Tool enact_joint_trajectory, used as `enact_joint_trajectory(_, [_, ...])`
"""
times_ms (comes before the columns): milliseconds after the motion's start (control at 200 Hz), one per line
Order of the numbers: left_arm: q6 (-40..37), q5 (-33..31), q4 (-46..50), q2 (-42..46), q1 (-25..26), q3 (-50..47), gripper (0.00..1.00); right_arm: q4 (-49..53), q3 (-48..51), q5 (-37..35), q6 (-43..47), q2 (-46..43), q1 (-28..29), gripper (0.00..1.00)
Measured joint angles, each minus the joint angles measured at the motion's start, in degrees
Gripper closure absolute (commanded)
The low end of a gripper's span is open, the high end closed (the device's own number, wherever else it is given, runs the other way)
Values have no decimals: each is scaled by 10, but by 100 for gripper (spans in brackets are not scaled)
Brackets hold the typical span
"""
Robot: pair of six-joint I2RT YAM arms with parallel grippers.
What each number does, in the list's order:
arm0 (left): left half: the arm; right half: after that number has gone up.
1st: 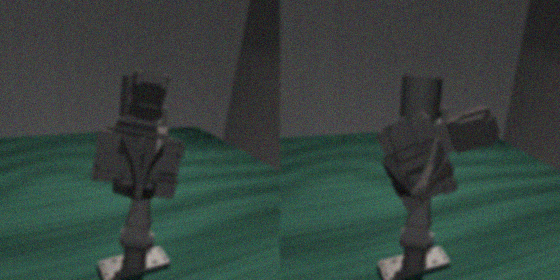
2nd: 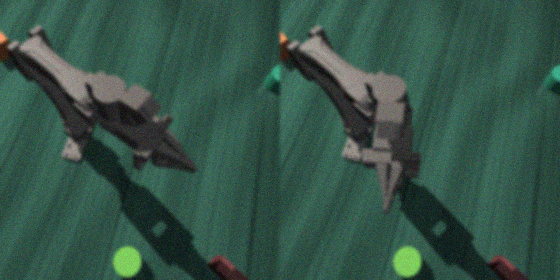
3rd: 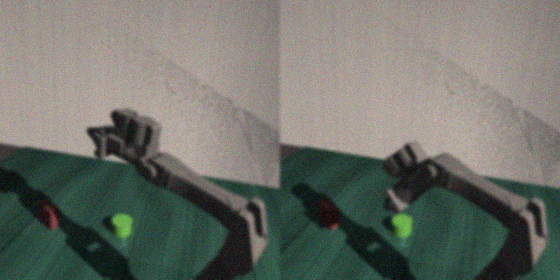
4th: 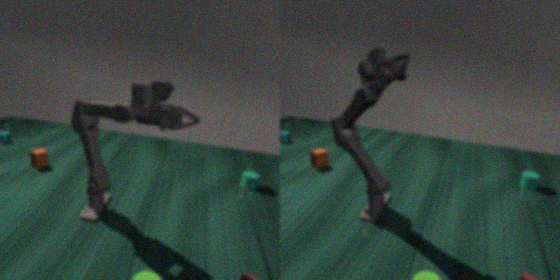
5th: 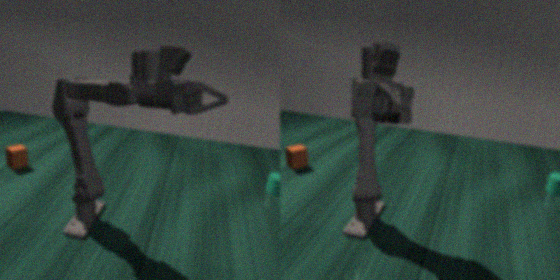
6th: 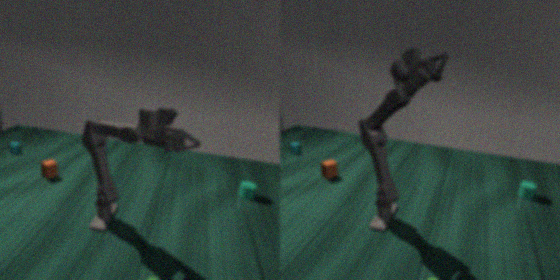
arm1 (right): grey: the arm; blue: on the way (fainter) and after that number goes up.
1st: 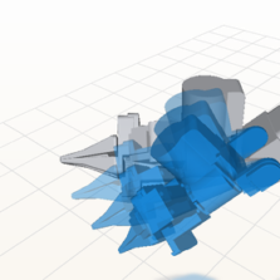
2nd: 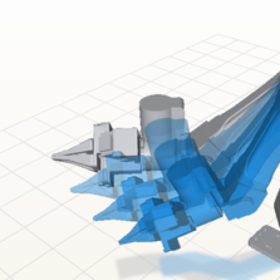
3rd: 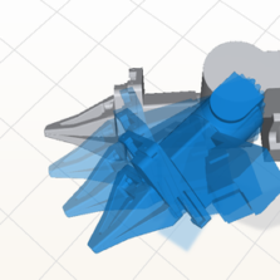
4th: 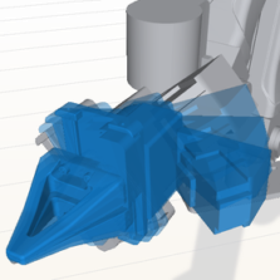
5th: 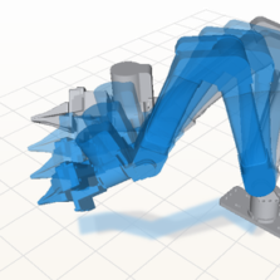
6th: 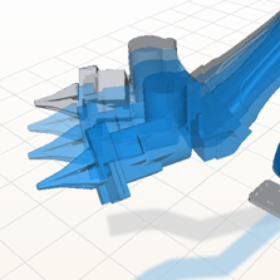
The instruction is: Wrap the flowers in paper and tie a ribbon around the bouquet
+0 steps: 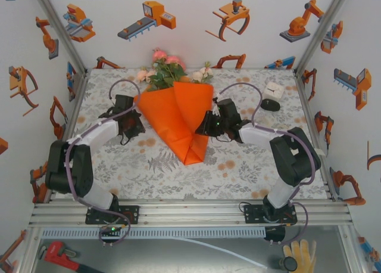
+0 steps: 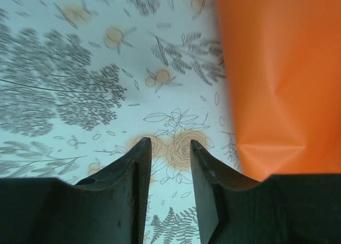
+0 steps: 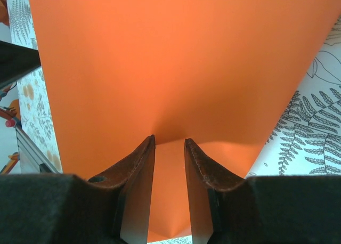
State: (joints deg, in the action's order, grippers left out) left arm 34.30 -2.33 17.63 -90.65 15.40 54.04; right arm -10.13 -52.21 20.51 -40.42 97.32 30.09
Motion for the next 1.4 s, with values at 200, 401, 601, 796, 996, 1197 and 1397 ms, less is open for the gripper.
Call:
enact_joint_trajectory(200, [11, 61, -32, -34, 20, -2, 64, 4, 13, -7, 0, -10, 4, 68])
enact_joint_trajectory(401, [26, 103, -73, -65, 30, 6, 64, 5, 13, -7, 2, -17, 4, 68])
enact_joint_trajectory(601, [30, 126, -89, -88, 37, 28, 64, 5, 13, -7, 2, -20, 5, 68])
enact_joint_trajectory(796, [30, 141, -109, -97, 46, 60, 64, 5, 11, -7, 2, -18, 17, 67])
enact_joint_trajectory(996, [30, 141, -125, -131, 51, 82, 64, 2, -11, -7, 2, 3, 38, 67])
enact_joint_trajectory(1197, [27, 139, -124, -170, 51, 104, 64, 0, -12, -6, 0, 3, 41, 67])
enact_joint_trajectory(1397, [24, 146, -134, -194, 53, 141, 64, 0, -12, -5, 0, 3, 53, 67])
